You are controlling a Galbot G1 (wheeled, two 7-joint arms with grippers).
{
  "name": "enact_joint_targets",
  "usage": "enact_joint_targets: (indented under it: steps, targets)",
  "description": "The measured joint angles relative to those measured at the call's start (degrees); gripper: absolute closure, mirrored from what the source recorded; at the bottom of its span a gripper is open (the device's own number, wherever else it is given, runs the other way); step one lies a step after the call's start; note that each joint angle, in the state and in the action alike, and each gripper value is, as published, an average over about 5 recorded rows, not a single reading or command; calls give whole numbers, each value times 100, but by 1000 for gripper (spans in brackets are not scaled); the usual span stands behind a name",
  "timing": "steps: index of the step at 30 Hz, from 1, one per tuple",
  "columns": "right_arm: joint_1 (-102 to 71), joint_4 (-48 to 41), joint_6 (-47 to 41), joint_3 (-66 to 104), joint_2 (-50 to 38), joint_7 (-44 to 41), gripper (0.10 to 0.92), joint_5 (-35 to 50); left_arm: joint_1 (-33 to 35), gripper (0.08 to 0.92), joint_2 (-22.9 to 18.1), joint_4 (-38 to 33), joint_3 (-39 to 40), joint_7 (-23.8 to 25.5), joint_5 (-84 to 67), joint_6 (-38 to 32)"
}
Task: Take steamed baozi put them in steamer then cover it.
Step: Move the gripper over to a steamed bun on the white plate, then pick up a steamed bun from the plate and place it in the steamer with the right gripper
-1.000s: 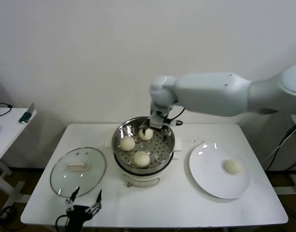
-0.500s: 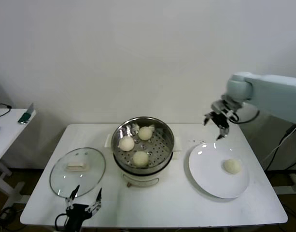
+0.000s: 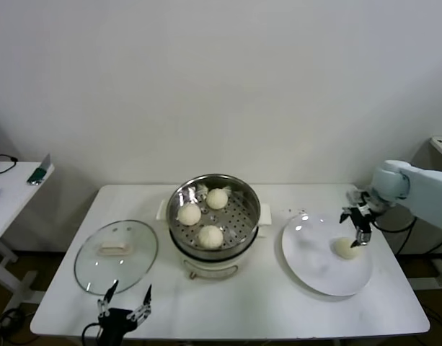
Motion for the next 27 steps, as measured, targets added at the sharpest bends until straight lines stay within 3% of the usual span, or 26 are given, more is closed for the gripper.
enact_joint_targets:
  steps: [10,18,27]
  targets:
    - [-878,-514,-82,756,91,111,205,-305,31,177,-7,54,-16,-10,20,-34]
    - [-1209,-625,-113,1091,128,150,290,-363,40,177,-9,56,-11,-28,43,-35]
    - [-950,-445,-167,957,24,140,318,-268,46,177,-7,27,-7,-35,57,-35]
